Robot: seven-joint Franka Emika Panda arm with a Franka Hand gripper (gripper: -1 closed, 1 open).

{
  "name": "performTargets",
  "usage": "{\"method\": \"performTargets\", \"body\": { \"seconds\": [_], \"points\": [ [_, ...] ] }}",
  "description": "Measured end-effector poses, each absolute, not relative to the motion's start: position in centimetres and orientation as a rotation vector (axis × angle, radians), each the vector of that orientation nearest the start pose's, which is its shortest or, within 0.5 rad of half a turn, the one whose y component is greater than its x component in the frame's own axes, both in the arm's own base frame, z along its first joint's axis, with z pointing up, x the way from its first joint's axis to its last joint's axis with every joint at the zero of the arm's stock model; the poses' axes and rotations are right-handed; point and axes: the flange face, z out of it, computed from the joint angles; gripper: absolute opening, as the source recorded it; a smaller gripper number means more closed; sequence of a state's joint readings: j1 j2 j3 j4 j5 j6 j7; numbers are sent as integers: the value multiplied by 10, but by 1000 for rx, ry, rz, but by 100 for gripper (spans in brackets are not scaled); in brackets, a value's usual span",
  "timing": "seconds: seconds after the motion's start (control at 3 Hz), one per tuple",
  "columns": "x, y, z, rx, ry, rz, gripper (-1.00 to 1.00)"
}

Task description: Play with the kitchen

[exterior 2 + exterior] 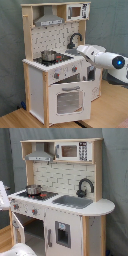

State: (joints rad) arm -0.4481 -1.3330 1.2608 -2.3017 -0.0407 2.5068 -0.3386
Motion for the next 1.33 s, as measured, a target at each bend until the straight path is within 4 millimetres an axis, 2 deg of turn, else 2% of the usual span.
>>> {"method": "performTargets", "body": {
  "seconds": [1.33],
  "points": [
    [230,437,498,1535,1400,732,100]
  ]
}}
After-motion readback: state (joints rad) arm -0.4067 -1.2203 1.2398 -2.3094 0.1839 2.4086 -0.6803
